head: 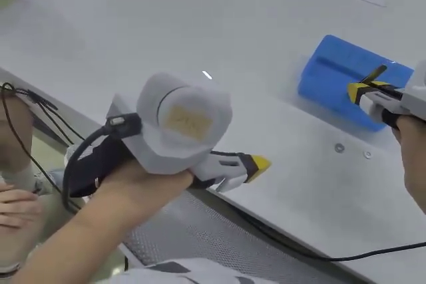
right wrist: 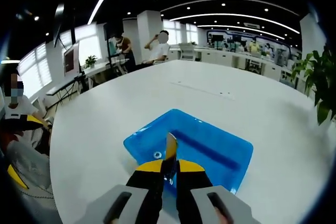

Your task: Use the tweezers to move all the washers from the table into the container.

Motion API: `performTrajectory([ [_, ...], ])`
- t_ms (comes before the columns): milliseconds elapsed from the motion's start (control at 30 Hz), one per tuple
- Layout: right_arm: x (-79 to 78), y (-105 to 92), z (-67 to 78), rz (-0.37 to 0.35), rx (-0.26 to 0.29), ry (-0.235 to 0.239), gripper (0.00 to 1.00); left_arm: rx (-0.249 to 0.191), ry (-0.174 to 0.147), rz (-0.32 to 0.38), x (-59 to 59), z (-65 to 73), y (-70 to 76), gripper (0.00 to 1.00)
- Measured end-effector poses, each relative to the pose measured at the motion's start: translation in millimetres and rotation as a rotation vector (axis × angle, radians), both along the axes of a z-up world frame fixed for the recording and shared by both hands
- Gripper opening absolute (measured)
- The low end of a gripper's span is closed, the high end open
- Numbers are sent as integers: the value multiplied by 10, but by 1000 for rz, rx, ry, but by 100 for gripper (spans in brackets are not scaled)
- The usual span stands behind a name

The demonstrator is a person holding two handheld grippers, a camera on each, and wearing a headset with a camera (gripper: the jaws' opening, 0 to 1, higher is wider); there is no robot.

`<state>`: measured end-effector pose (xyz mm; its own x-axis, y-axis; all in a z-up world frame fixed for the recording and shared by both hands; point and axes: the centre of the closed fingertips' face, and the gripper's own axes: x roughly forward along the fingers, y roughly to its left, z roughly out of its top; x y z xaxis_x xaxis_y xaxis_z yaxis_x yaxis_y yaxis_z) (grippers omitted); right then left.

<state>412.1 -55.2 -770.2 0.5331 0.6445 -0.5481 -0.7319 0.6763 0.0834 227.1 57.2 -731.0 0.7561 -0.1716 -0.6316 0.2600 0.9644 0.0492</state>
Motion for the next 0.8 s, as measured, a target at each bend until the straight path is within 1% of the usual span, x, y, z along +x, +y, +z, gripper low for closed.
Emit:
performTrajectory([
  [100,0,-19,28,-10,16,8,5,-1,-1,0,0,4,-4,94],
  [200,-1,-43,87,-20,30,7,5,-1,-5,-1,0,26,-7,94],
  [300,-10,-74,213,-28,47,-15,5,2,-11,-1,6,47,-2,94],
  [400,-33,-105,371,-25,73,-37,5,0,-19,1,10,73,-1,94],
  [500,-69,-150,467,-16,80,-50,5,-1,-22,-2,6,81,-15,94],
  [567,-91,-179,538,-13,99,-61,5,2,-22,-5,0,81,-24,94],
  [633,-144,-188,566,-5,120,-47,5,0,-23,-6,-5,83,-32,94],
  [667,-156,-195,558,-3,123,-45,5,-1,-23,-6,-7,82,-36,94],
  [767,-223,-225,523,1,119,-35,5,2,-23,-11,-11,84,-45,94],
  [800,-266,-237,498,4,115,-25,5,3,-24,-12,-11,87,-46,94],
])
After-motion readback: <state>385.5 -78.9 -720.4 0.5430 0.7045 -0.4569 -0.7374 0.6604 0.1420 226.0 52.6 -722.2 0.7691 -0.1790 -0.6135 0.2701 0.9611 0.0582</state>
